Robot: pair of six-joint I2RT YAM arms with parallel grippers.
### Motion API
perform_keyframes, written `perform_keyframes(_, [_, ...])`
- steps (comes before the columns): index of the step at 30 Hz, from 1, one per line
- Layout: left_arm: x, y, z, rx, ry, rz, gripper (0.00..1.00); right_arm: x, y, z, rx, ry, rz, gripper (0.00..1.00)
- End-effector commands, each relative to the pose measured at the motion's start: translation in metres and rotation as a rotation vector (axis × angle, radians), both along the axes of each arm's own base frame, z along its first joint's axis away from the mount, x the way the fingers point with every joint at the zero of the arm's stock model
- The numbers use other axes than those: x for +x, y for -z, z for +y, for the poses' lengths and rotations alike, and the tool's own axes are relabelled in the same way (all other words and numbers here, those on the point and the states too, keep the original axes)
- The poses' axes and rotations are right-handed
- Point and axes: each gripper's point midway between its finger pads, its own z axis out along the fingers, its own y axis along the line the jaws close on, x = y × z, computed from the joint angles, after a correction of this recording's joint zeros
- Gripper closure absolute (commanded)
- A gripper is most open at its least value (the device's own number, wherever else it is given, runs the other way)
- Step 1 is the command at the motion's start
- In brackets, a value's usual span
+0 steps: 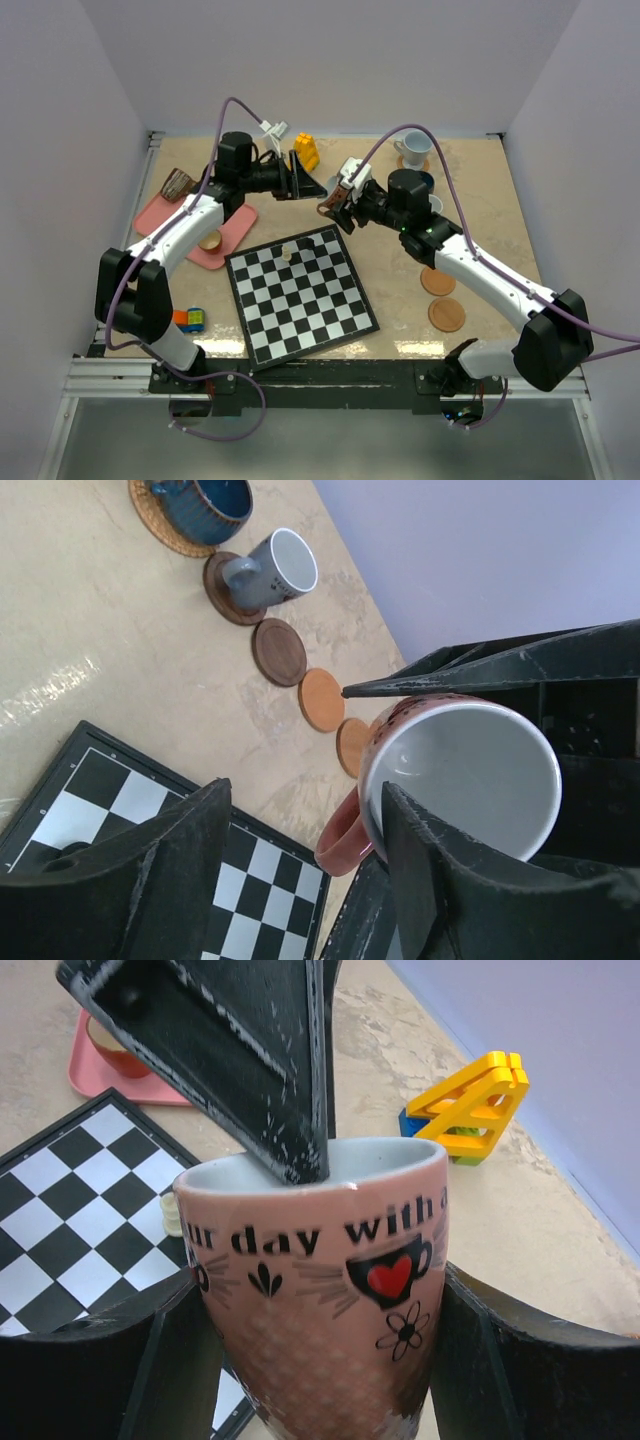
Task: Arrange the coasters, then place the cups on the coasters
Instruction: Place the cup on the coaster.
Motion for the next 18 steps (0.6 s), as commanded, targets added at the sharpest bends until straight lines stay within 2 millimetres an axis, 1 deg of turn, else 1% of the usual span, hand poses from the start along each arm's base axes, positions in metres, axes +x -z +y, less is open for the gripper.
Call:
perform_keyframes(1, [-0.010,-0.015,-0.015,-0.029,0.079,-0.010,0.39,0.004,-0.041,-0.001,0.061,0.011,-0.131,1.00])
perform_keyframes(4, [-0.012,-0.012,-0.022,-0.041,0.107,0.011,0.48,0.004,-0.039,-0.001,0.056,0.013,-0.130,1.00])
perform_keyframes(6, [-0.015,-0.013,-0.025,-0.052,0.124,0.013,0.54,0.005,-0.038,-0.002,0.054,0.017,-0.132,1.00])
perform_keyframes(8, [-0.018,-0.013,-0.027,-0.064,0.146,0.026,0.58,0.006,-0.037,-0.003,0.050,0.024,-0.136,1.00])
perform_keyframes(9, [-0.018,-0.018,-0.029,-0.083,0.158,0.000,0.60,0.006,-0.037,-0.004,0.048,0.028,-0.140,1.00])
perform_keyframes(11, [-0.022,-0.020,-0.031,-0.104,0.187,0.013,0.69,0.008,-0.037,-0.004,0.045,0.037,-0.145,1.00])
perform_keyframes(13, [-0.024,-0.021,-0.032,-0.120,0.210,0.016,0.83,0.009,-0.035,-0.006,0.041,0.045,-0.147,1.00])
perform_keyframes(16, [-0.026,-0.024,-0.033,-0.132,0.224,0.008,1.00,0.011,-0.030,-0.007,0.033,0.057,-0.136,1.00])
perform_keyframes(18, [-0.024,-0.027,-0.031,-0.130,0.212,-0.012,1.00,0.011,-0.028,-0.009,0.032,0.072,-0.131,0.95])
